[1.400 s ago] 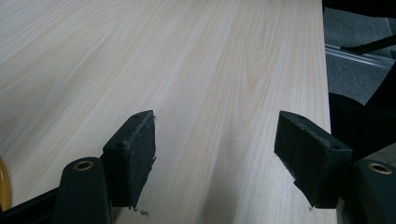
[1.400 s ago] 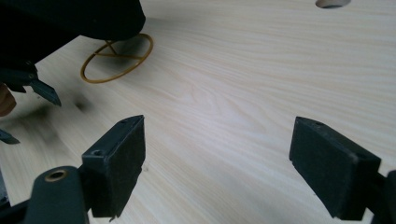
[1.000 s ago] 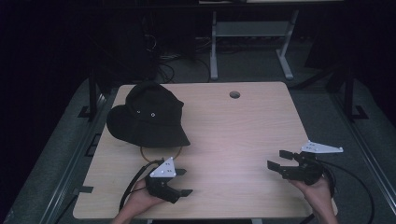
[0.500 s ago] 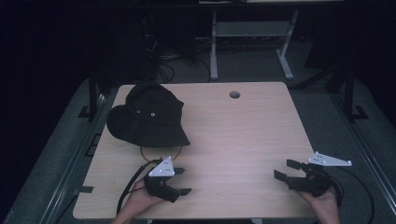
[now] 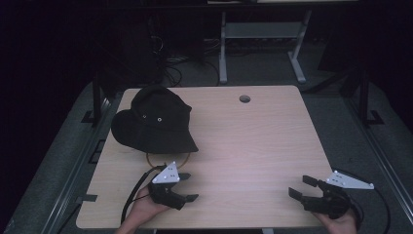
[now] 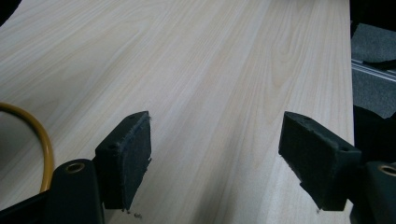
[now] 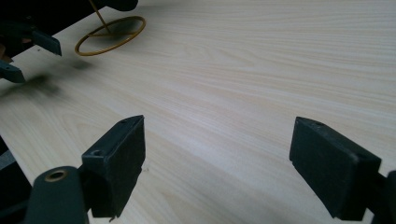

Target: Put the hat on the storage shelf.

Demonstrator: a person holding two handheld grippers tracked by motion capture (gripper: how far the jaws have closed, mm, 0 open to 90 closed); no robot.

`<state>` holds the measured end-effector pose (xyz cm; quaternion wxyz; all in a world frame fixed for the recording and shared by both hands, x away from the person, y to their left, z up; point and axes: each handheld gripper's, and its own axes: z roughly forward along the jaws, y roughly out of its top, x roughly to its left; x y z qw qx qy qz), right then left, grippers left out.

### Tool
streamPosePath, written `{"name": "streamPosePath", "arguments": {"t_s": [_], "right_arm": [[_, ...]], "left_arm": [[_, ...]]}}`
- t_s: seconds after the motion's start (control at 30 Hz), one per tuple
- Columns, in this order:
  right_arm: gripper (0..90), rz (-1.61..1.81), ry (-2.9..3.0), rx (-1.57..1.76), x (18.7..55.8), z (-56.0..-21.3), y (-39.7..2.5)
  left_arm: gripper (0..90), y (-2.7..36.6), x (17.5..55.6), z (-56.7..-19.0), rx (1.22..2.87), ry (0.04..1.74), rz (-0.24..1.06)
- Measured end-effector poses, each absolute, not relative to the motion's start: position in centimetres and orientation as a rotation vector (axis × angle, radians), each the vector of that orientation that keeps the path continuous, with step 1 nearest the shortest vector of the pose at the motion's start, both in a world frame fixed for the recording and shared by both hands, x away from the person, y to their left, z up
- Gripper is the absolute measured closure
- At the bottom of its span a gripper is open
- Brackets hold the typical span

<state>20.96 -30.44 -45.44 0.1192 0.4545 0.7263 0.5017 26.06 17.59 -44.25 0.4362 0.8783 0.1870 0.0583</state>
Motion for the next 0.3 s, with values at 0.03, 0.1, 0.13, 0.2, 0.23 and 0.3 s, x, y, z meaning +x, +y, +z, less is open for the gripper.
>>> {"name": "streamPosePath", "arguments": {"t_s": [0.03,0.1,0.13,0.2,0.23,0.3], "right_arm": [[18.0,1.47,2.119,1.326,20.8,-45.5,-30.5],[18.0,1.485,2.104,1.333,20.3,-45.7,-30.6],[18.0,1.489,2.094,1.332,20.1,-45.8,-30.7],[17.9,1.486,2.087,1.326,19.6,-45.8,-30.7],[17.8,1.489,2.084,1.325,19.6,-45.8,-30.7],[17.5,1.493,2.078,1.32,19.5,-45.8,-30.7]], "left_arm": [[24.8,17.5,26.0,-44.3,2.188,0.465,0.141],[24.8,17.4,26.0,-44.4,2.192,0.462,0.141],[24.8,17.3,26.0,-44.4,2.194,0.461,0.137],[24.8,17.2,26.1,-44.4,2.201,0.457,0.138],[24.8,17.2,26.1,-44.4,2.202,0.458,0.137],[24.8,17.2,26.1,-44.4,2.2,0.457,0.138]]}}
